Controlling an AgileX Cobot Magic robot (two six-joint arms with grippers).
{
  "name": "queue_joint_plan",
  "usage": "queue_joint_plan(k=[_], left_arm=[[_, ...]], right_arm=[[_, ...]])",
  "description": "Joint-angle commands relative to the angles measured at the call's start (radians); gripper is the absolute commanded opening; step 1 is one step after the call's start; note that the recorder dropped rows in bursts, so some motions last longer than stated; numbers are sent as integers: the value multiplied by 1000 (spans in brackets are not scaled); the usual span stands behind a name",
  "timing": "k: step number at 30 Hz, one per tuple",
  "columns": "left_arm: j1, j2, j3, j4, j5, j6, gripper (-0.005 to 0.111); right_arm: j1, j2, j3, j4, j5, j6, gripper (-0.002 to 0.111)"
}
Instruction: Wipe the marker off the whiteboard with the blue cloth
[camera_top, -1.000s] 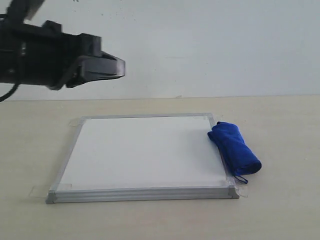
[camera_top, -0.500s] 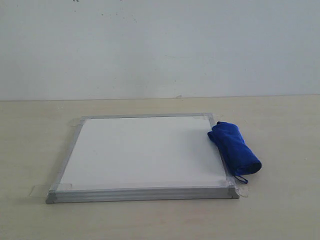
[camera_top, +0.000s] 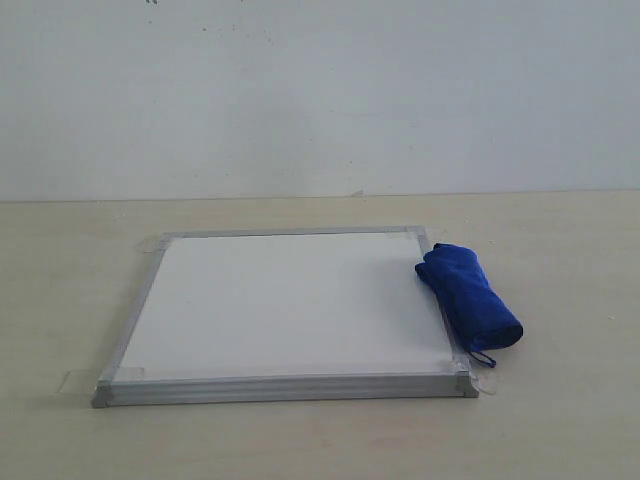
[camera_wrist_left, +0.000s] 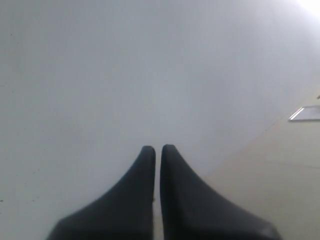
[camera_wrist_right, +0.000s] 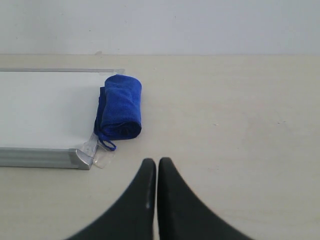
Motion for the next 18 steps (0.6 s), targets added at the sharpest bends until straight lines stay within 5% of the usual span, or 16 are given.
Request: queue_joint_plan(k=[1,5,11,18], left_arm=[[2,-5,48,90,-37,4,4],[48,-7,134,116,-137,4,4],[210,-17,282,110,-212,-147,4],[251,-15,388,110,-284,-305,4]], right_arm=[[3,-4,0,-2,-6,-3,1],[3,-4,0,-2,-6,-3,1],[3,-4,0,-2,-6,-3,1],[3,-4,0,-2,-6,-3,1]])
